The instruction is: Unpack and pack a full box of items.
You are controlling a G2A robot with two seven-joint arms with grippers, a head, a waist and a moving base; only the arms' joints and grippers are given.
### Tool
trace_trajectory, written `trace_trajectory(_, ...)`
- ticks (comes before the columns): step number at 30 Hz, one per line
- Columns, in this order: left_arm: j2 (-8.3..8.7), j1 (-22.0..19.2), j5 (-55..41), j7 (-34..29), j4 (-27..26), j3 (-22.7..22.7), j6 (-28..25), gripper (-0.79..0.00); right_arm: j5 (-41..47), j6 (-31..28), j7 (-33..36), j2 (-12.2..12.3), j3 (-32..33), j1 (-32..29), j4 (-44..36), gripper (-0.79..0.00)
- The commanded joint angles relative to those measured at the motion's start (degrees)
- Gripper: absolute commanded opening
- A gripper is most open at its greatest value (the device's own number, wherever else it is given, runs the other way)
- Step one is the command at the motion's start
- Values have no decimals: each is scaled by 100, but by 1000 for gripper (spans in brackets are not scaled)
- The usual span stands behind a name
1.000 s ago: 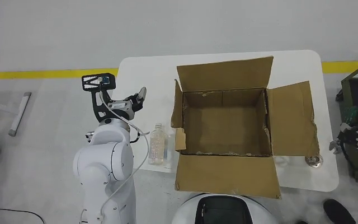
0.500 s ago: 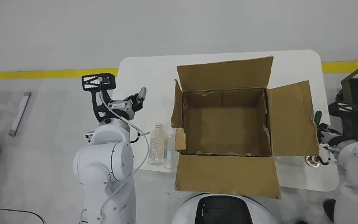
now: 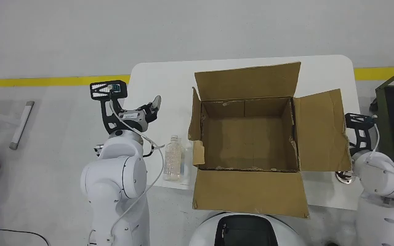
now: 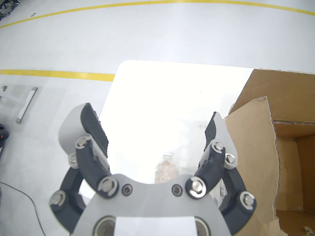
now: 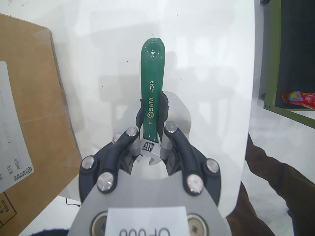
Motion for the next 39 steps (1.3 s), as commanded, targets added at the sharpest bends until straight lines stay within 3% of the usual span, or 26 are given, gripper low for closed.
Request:
trace_trajectory(1,0,0,0,0,0,0,0,0,12,6,12,25,-16,35,40,-637)
trace_trajectory(2,0,0,0,0,0,0,0,0,22,0,22,38,-25,50,58,-588)
trace_trajectory(7,0,0,0,0,0,0,0,0,73,17,50,96,-39,80,109,-496)
trace_trajectory(13,0,0,0,0,0,0,0,0,358,125,28,160,63,90,-70,-477)
trace_trajectory(16,0,0,0,0,0,0,0,0,937,408,-186,175,365,84,-415,-520)
trace_trajectory(18,0,0,0,0,0,0,0,0,1367,594,-676,178,621,65,-769,-785)
trace_trajectory(23,0,0,0,0,0,0,0,0,1951,528,-1780,204,898,-14,-1404,-785)
trace_trajectory(27,0,0,0,0,0,0,0,0,2208,554,-2201,236,801,84,-1706,-785)
trace_trajectory(39,0,0,0,0,0,0,0,0,2328,500,-2262,265,556,208,-1773,-785)
